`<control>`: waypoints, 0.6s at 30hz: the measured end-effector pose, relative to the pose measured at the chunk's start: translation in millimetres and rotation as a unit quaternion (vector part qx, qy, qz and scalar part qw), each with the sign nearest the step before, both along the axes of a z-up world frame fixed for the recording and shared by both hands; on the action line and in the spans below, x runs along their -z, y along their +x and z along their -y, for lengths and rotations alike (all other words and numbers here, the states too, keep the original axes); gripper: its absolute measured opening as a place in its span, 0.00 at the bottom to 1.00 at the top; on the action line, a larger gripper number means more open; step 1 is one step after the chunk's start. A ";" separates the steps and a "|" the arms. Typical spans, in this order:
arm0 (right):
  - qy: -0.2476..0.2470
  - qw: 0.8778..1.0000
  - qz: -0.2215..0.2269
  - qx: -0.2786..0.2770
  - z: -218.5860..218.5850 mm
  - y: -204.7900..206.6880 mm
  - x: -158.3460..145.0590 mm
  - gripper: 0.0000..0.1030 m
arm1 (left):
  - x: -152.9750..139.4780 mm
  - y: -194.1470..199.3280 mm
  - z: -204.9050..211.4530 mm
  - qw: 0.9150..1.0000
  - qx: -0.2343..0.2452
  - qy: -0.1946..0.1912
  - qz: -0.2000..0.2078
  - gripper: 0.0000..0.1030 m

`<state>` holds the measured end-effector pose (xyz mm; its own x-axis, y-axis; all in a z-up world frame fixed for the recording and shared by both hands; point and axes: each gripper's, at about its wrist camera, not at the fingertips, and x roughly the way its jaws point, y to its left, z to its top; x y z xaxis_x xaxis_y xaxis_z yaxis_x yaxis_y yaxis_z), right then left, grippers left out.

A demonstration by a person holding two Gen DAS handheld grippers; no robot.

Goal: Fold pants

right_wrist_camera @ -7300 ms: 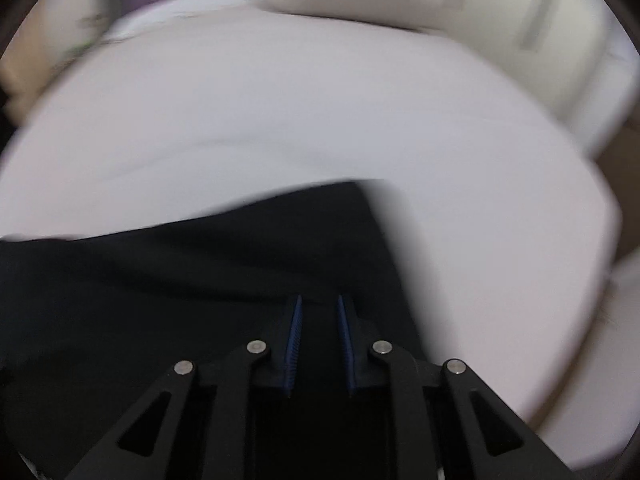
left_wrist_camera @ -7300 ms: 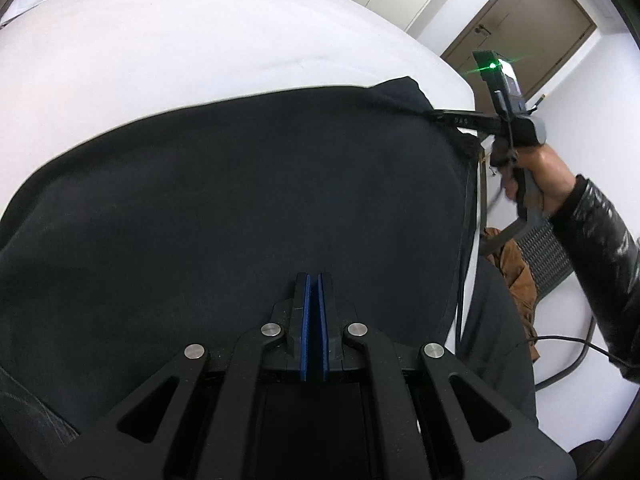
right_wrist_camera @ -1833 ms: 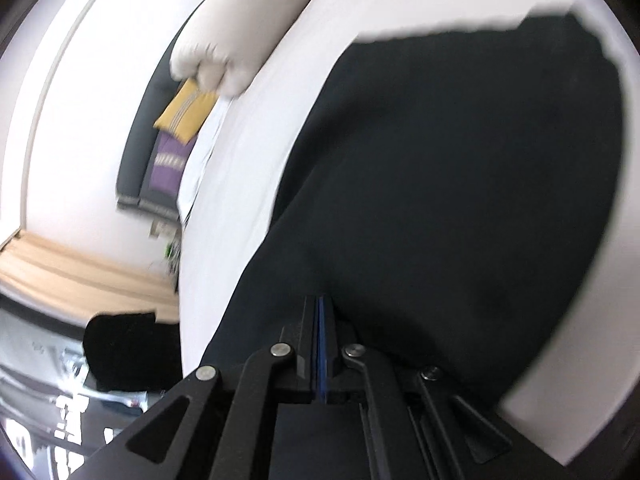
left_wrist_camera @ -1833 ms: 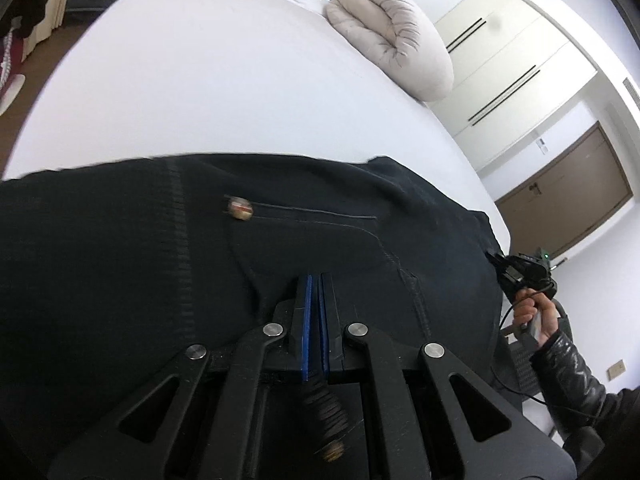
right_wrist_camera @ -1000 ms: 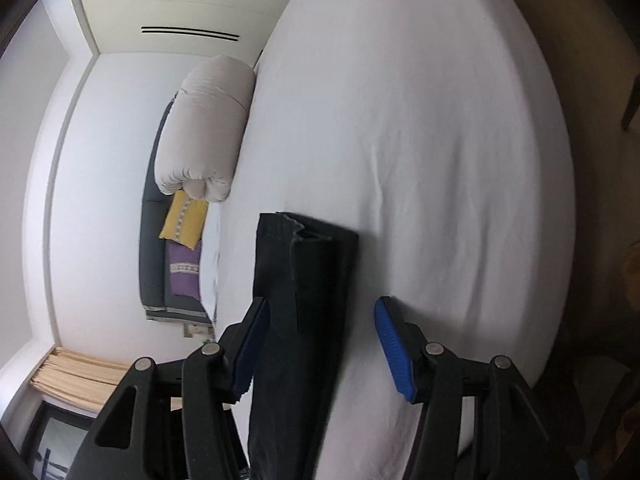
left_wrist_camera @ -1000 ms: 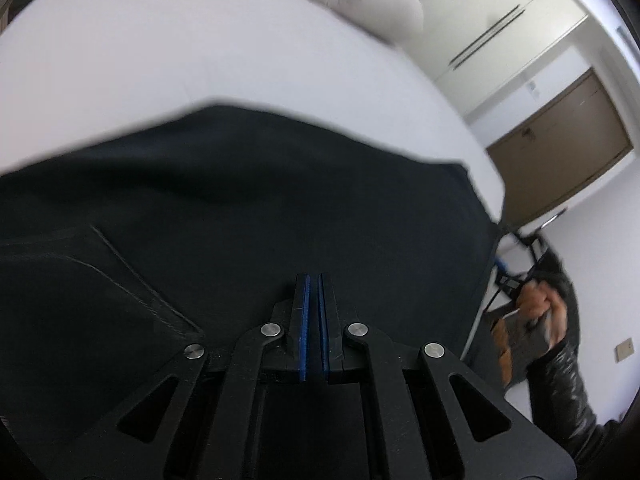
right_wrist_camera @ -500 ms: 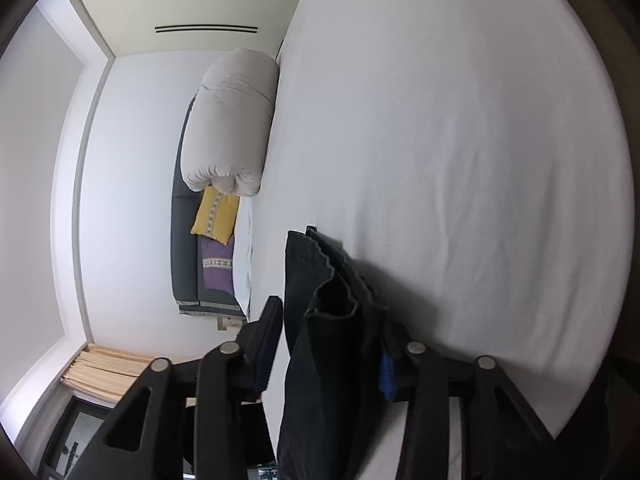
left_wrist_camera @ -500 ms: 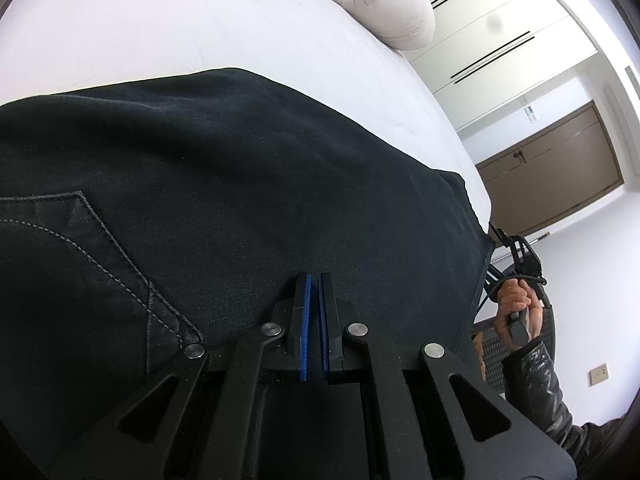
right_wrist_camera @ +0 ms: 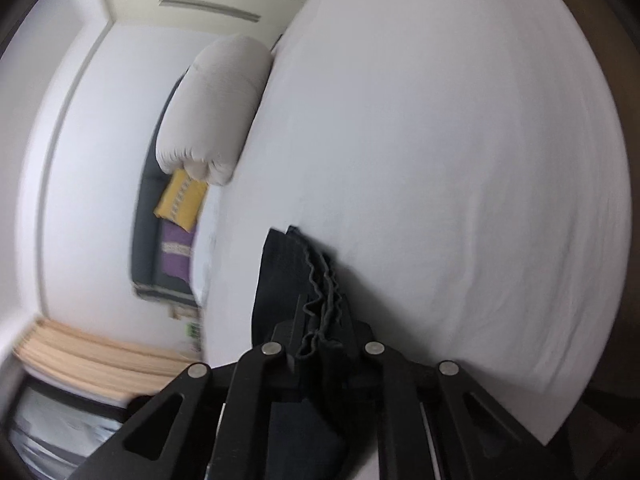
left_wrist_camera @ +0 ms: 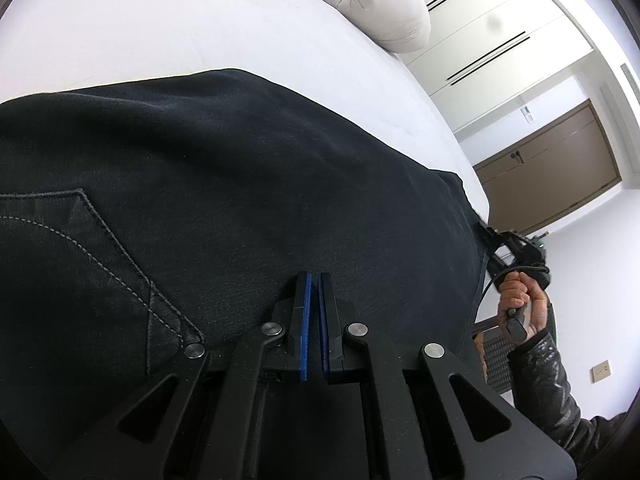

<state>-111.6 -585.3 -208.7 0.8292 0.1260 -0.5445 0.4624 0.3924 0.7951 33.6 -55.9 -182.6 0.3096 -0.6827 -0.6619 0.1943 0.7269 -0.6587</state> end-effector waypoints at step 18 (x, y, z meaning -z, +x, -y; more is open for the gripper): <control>-0.477 0.814 -0.117 -0.311 -293.9 50.1 -13.5 0.11 | -22.2 9.1 10.0 0.997 0.002 -0.068 -0.042 0.27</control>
